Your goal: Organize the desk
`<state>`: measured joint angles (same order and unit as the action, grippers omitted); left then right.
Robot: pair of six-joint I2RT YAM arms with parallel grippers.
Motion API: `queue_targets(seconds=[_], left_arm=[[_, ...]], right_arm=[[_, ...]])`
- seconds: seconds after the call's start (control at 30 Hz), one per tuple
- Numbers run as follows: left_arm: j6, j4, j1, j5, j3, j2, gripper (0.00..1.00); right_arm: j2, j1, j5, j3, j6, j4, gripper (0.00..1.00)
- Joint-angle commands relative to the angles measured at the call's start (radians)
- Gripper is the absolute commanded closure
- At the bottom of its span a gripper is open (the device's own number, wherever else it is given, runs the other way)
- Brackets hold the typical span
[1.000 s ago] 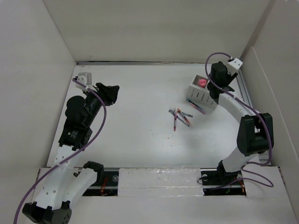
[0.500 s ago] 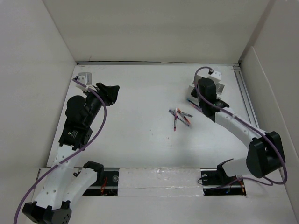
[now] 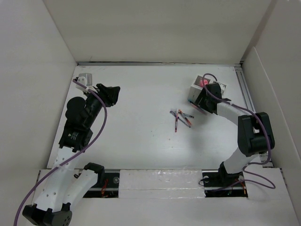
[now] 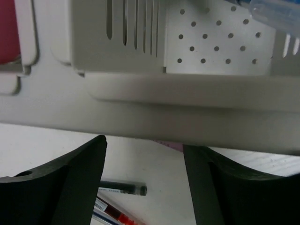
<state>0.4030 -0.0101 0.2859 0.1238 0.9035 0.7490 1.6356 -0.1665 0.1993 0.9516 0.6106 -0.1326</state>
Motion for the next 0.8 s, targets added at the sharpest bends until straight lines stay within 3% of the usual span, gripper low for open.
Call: queue_targets(seconds=[0.0,0.33,0.43,0.53,0.63,0.77], left_arm=[[0.007,-0.042,-0.005,0.007,-0.005,-0.025,0.63],[0.003,-0.041,-0.005,0.002,-0.002,-0.027,0.63],[0.000,-0.037,-0.005,-0.007,0.000,-0.031,0.63],[-0.003,-0.034,-0.005,-0.022,0.000,-0.039,0.63],[-0.007,-0.031,-0.005,-0.026,0.003,-0.039,0.63],[-0.010,-0.031,-0.005,-0.029,0.003,-0.045,0.63]], right_arm=[[0.036,0.050,-0.112,0.067,0.018,-0.004,0.27],[0.139,0.053,-0.130,0.203,-0.006,-0.105,0.24],[0.182,0.035,-0.159,0.229,-0.005,-0.137,0.30],[0.201,0.025,-0.159,0.249,-0.006,-0.166,0.29],[0.193,0.016,-0.178,0.250,-0.020,-0.199,0.18],[0.185,0.016,-0.190,0.246,-0.025,-0.223,0.16]])
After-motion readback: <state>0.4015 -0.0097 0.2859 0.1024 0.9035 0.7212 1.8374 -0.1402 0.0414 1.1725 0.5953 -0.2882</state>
